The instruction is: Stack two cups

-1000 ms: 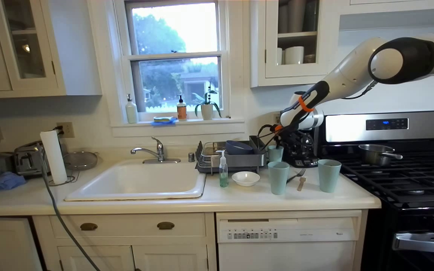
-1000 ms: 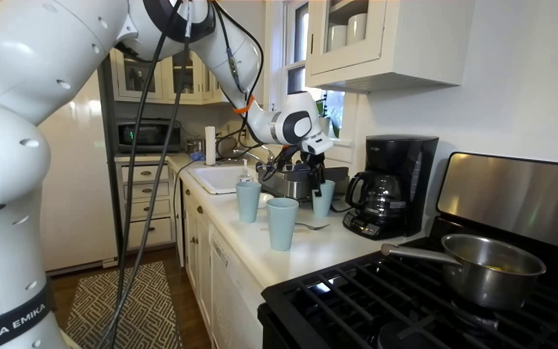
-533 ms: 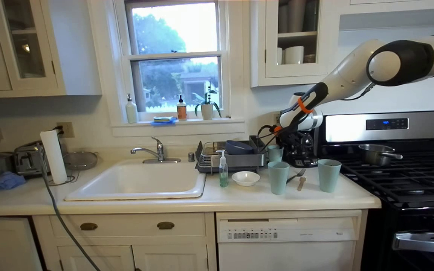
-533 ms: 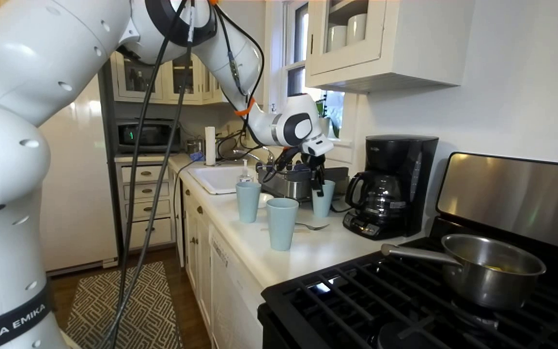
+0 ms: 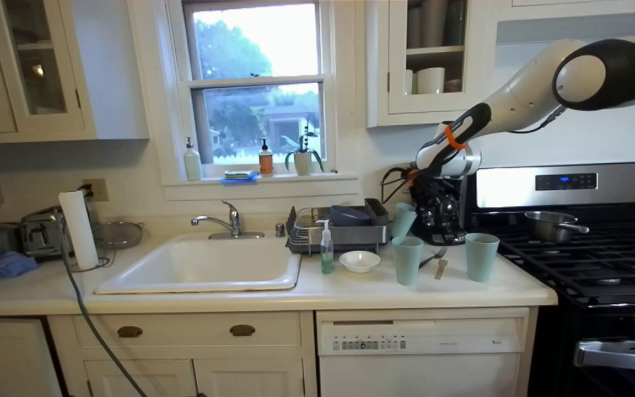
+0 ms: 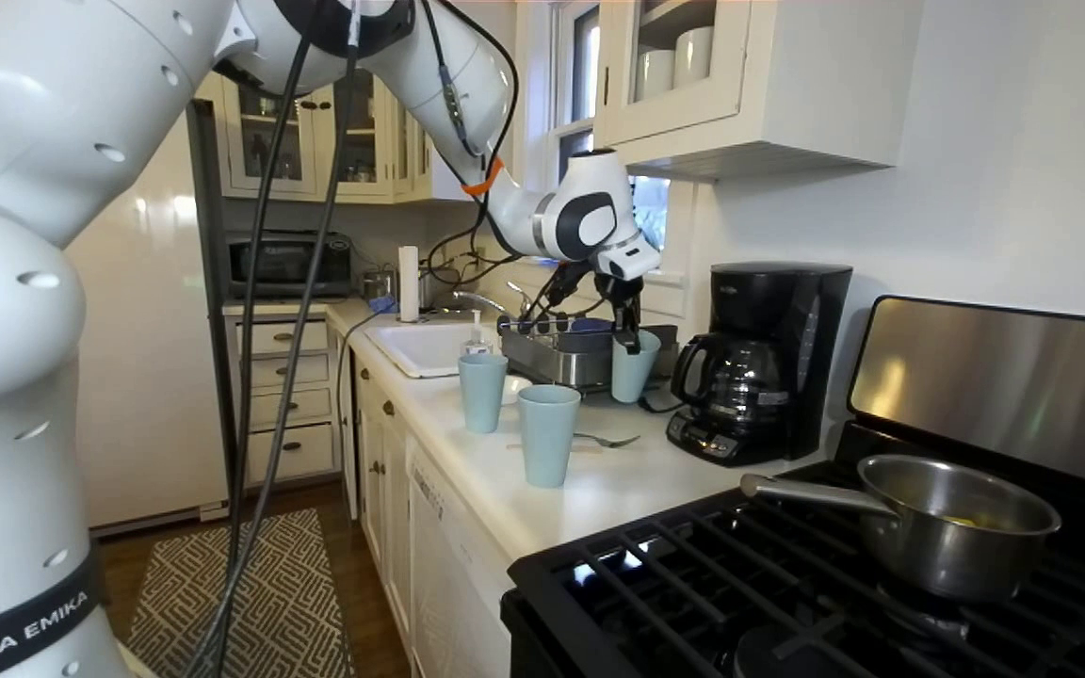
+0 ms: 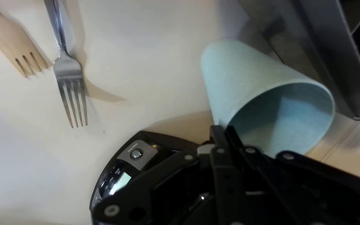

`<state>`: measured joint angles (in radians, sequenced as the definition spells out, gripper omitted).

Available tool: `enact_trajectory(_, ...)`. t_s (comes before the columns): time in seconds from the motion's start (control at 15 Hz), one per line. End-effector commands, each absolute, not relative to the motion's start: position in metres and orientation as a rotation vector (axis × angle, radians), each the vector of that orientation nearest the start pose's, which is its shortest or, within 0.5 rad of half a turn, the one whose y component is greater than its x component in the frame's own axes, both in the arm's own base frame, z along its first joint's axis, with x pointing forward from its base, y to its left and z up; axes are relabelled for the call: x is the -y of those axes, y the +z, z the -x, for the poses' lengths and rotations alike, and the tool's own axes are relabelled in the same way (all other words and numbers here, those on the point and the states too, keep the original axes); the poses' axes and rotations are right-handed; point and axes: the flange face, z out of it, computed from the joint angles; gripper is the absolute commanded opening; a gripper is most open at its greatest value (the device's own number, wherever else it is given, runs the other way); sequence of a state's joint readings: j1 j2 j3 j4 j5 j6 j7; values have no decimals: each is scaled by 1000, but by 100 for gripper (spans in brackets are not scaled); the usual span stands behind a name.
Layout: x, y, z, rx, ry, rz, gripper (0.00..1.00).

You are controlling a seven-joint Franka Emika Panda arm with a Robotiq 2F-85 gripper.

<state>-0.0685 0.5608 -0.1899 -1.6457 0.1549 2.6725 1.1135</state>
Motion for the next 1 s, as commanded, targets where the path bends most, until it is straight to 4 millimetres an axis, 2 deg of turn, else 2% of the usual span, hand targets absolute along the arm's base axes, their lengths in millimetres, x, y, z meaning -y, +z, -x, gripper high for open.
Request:
enact_trajectory(0.0,167,360,-683,-1830,-570,2148,1)
enact_trajectory(0.2,167,380,-659,-1742,-542,2236,1)
enact_trajectory(0.53,155,447,-599,-1445,-548,2481,1)
enact_trajectory(0.73,127,487,-565,-1214,-540,2617,1)
enact_trajectory(0.93,90,519,-541,-985,-531,2713,1)
